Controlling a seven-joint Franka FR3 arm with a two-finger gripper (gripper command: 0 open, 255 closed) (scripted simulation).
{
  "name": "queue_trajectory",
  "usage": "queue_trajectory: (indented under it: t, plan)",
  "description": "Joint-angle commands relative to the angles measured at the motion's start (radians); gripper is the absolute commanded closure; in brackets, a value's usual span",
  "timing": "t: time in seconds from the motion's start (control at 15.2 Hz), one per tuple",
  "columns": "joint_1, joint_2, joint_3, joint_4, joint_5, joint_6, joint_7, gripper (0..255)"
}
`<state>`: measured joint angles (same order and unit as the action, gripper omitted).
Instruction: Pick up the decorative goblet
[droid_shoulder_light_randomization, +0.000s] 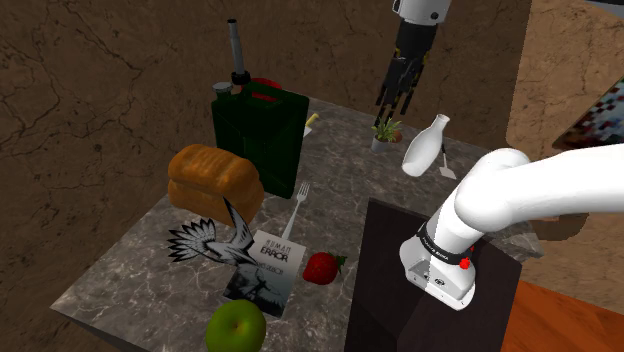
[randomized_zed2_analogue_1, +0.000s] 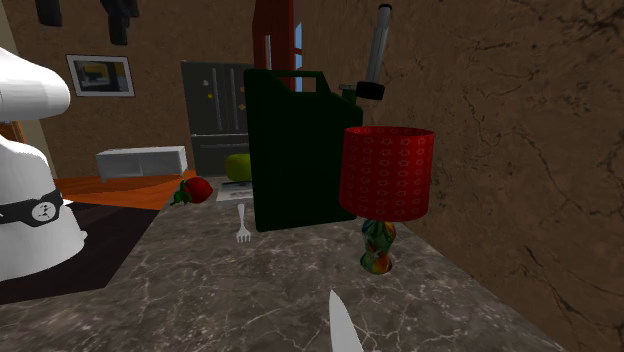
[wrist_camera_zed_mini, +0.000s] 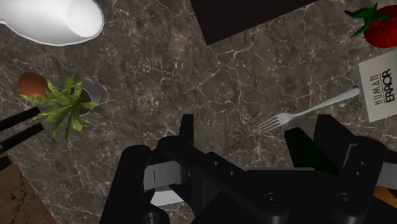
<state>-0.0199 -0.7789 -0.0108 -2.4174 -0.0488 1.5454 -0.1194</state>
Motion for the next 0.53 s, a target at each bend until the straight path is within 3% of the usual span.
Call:
queue_trajectory:
  t: [0.0, 0.46]
  plan:
    - [0.000, 0.000, 0.000, 0.000, 0.000, 0.000, 0.000, 0]
    - [0.023, 0.247, 0.046, 0.096, 0.043, 0.163, 0.062, 0]
